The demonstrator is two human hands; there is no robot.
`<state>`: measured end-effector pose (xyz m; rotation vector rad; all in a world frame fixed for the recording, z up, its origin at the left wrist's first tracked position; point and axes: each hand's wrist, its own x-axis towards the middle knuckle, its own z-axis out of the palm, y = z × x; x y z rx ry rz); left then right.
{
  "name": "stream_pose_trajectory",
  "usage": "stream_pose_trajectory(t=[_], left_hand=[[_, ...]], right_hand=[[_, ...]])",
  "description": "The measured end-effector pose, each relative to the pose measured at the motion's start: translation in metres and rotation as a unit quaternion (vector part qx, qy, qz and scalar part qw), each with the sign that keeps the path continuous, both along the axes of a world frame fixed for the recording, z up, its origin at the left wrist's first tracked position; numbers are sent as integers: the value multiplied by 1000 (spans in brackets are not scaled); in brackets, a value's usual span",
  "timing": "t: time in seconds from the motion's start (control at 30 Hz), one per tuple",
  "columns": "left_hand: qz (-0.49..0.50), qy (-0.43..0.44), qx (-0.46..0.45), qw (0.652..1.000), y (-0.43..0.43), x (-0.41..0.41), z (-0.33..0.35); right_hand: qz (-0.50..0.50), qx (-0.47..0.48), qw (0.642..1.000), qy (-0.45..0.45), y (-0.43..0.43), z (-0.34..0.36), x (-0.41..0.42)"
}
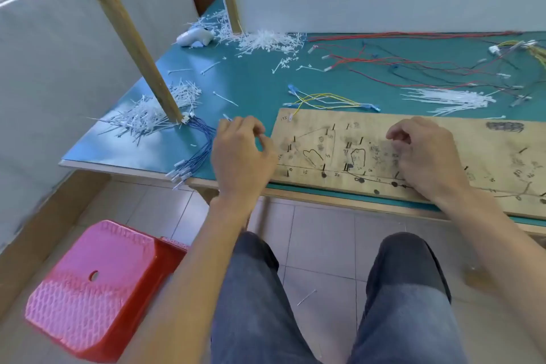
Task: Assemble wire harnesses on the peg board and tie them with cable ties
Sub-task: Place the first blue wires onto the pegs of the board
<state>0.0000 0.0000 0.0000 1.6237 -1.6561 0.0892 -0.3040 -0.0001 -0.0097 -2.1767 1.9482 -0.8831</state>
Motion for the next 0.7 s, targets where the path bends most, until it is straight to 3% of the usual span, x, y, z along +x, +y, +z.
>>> stream_pose_trajectory(t=[0.13, 0.4, 0.53, 0.7], left_hand=[[65, -78, 169, 980, -9, 37, -4], [96, -162, 206, 960, -14, 23, -3], [116, -155, 152, 969, -15, 13, 1], [88, 11, 25, 996, -4, -8, 14]], right_hand=[[-17, 4, 1000, 2, 5, 0, 1], [-23, 4, 999, 47, 5, -1, 3], [-23, 4, 999, 47, 5, -2, 2], [-3, -29, 999, 17, 5, -4, 1]])
